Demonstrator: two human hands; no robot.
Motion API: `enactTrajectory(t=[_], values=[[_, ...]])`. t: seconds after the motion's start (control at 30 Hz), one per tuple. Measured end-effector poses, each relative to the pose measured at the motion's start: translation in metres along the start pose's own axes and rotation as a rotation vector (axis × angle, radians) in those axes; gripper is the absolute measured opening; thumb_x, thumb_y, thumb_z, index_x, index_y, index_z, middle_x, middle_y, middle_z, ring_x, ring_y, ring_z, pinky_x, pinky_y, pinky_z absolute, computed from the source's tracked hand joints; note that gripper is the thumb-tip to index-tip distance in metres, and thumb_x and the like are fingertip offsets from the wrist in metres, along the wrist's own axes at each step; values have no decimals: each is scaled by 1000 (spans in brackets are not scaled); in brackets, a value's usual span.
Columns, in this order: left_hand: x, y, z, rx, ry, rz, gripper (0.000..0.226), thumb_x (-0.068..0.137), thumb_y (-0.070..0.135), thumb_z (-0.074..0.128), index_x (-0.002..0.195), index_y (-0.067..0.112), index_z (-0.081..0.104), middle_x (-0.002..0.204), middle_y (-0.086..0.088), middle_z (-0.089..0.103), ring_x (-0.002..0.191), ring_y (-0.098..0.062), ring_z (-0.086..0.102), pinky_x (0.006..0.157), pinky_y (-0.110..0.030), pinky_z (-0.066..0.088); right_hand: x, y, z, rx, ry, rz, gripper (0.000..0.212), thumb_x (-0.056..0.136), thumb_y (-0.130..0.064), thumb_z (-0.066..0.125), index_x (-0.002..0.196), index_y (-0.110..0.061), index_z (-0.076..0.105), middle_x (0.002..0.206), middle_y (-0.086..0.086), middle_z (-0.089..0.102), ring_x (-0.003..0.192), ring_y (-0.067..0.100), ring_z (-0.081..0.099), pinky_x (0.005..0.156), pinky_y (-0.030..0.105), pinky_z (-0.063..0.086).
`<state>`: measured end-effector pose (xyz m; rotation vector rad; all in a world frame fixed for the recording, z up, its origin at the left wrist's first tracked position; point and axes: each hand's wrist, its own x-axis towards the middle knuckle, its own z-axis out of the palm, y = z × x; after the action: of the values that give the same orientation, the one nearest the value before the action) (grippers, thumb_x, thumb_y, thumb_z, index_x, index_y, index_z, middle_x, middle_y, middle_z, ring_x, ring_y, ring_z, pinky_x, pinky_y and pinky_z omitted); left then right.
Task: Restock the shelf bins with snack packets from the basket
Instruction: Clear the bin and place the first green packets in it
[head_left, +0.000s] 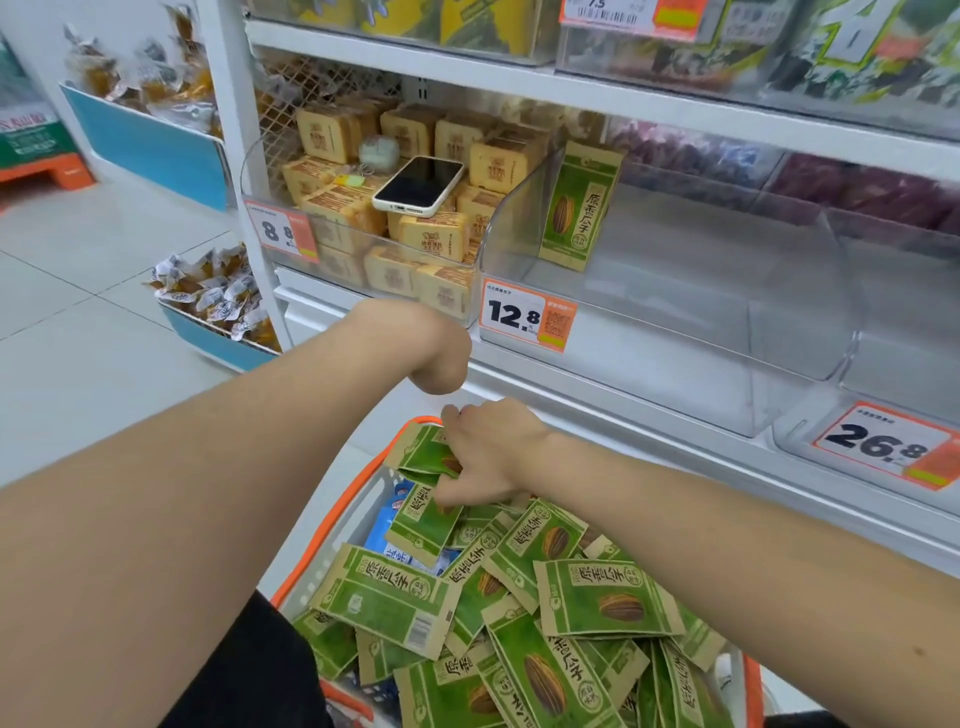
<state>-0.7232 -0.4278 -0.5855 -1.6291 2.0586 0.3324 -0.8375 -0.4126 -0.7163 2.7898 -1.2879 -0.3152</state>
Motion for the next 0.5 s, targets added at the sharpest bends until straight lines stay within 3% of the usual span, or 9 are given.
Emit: enactTrajectory(t=[0.07, 0.13, 0.23, 0.27, 0.33, 0.43, 0.5], values=[[-8, 2, -5, -13, -3, -62, 38, 110, 19, 35, 138, 4, 57, 103, -6, 57, 82, -24, 50, 70, -28, 42, -9, 2, -11, 146, 79, 127, 75, 75, -75, 53, 114, -12, 42, 75, 0, 56, 66, 29, 58, 56, 35, 47], [-18, 3, -9, -81, -18, -95, 43, 114, 33, 30, 139, 6, 53, 111, -9, 59, 82, -24, 56, 59, -26, 42, -19, 3, -22, 300, 163, 225, 77, 74, -75, 57, 119, -15, 37, 74, -3, 56, 70, 29, 59, 57, 36, 44], [-19, -1, -11, -387, -80, -154, 59, 111, 45, 36, 124, -9, 55, 102, -21, 65, 78, -35, 75, 68, -40, 63, -32, 1, -34, 529, 327, 375, 70, 73, -75, 60, 109, -22, 32, 81, -2, 58, 77, 32, 61, 64, 41, 50], [-18, -2, -11, -503, -35, -145, 59, 109, 46, 39, 119, -9, 59, 99, -22, 68, 76, -37, 77, 73, -46, 65, -36, -2, -37, 611, 403, 416, 69, 72, -76, 59, 108, -24, 31, 83, -1, 61, 79, 32, 63, 66, 42, 53], [-19, -3, -16, -620, 125, -101, 59, 108, 51, 43, 106, -4, 64, 83, -21, 74, 69, -33, 76, 76, -46, 65, -42, -7, -43, 791, 573, 456, 67, 73, -76, 59, 105, -26, 30, 85, -2, 64, 81, 30, 65, 66, 43, 54], [-17, -4, -20, -860, 360, -44, 59, 102, 57, 56, 97, 0, 68, 70, -19, 74, 53, -29, 72, 51, -35, 62, -47, -4, -53, 1008, 774, 466, 52, 87, -65, 63, 103, -24, 36, 86, -7, 61, 80, 13, 60, 65, 39, 48], [-13, -5, -21, -1034, 495, -11, 55, 100, 55, 61, 95, 2, 71, 71, -17, 74, 48, -23, 66, 45, -28, 55, -45, 8, -63, 1064, 887, 501, 41, 95, -55, 63, 106, -22, 41, 88, -7, 62, 82, 9, 58, 66, 36, 41]])
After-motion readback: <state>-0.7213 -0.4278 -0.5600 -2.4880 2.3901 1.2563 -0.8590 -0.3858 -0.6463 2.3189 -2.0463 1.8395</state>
